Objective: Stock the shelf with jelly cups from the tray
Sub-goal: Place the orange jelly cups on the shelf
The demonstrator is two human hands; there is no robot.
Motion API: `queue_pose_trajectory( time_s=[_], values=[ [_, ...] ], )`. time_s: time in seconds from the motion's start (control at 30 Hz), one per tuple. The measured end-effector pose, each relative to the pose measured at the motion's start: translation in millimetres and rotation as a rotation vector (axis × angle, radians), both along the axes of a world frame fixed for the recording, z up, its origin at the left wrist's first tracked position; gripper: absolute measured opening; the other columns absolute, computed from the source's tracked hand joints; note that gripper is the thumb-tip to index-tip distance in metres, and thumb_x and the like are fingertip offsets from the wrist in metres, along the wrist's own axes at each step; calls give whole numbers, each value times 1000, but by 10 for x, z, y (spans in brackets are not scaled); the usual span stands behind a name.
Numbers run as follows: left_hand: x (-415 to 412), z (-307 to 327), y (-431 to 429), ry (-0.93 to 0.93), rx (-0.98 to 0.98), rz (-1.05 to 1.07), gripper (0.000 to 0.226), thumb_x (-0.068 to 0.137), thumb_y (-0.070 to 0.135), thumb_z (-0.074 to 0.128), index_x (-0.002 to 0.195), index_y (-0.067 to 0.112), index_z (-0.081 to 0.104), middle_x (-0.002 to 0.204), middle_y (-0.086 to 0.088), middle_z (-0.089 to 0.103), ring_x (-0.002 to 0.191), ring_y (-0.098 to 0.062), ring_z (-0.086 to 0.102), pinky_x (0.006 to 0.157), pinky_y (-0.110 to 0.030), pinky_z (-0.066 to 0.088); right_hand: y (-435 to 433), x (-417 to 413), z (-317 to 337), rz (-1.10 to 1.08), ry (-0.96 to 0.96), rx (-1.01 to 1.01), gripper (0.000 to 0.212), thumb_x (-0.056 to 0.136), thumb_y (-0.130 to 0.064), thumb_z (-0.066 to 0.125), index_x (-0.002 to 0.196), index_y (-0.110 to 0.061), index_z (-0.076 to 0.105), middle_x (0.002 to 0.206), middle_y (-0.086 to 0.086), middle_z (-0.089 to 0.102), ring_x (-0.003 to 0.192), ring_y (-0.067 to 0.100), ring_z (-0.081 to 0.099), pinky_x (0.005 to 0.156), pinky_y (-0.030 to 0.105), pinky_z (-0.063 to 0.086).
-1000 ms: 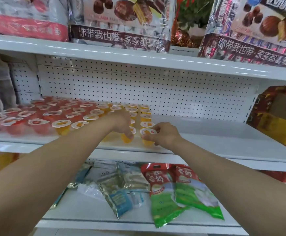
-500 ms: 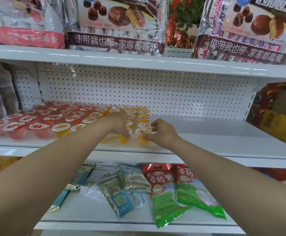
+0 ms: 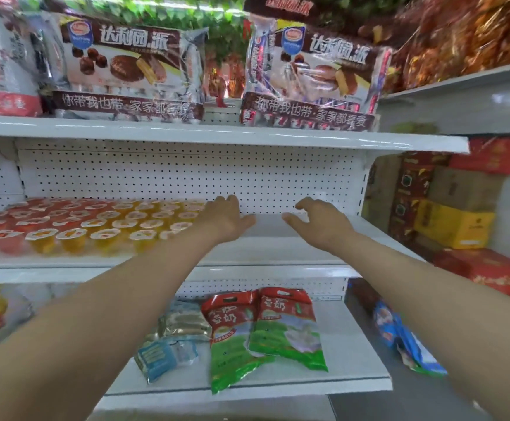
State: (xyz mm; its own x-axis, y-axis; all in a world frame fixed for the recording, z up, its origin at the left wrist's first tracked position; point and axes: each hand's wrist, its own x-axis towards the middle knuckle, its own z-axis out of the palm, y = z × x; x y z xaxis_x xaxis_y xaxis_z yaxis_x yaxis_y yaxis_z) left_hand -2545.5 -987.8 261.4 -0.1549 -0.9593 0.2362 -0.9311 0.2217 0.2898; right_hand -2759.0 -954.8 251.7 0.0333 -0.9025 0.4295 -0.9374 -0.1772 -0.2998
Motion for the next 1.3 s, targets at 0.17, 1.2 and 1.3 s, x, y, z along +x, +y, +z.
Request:
queue_pose_trajectory(
  time_s=[0.17,1.2,1.3],
  values=[
    [-1064,-194,306,59,21,-84,72,93,65,40,143,12,38,142,-13,43,130,-32,41,103,-46,41,454,-974,-57,-89,17,20,65,95,-62,42,140,-15,48,139,8,54,128,26,48,97,36,42],
    [-3766,-4007,872,-159,650,-579,61,85,56,59,131,17,54,128,-11,58,119,-32,55,97,-41,46,1576,-3364,-3653,-521,-271,734,55,86,-47,67,131,-20,54,131,11,58,124,28,52,99,33,39],
    [-3732,-4424,924,-130,777,-585,65,79,59,56,125,13,57,125,-11,59,117,-32,56,96,-42,46,1716,-3311,-4193,-562,-354,863,55,87,-47,67,132,-18,55,134,8,58,126,26,51,101,32,38]
  ],
)
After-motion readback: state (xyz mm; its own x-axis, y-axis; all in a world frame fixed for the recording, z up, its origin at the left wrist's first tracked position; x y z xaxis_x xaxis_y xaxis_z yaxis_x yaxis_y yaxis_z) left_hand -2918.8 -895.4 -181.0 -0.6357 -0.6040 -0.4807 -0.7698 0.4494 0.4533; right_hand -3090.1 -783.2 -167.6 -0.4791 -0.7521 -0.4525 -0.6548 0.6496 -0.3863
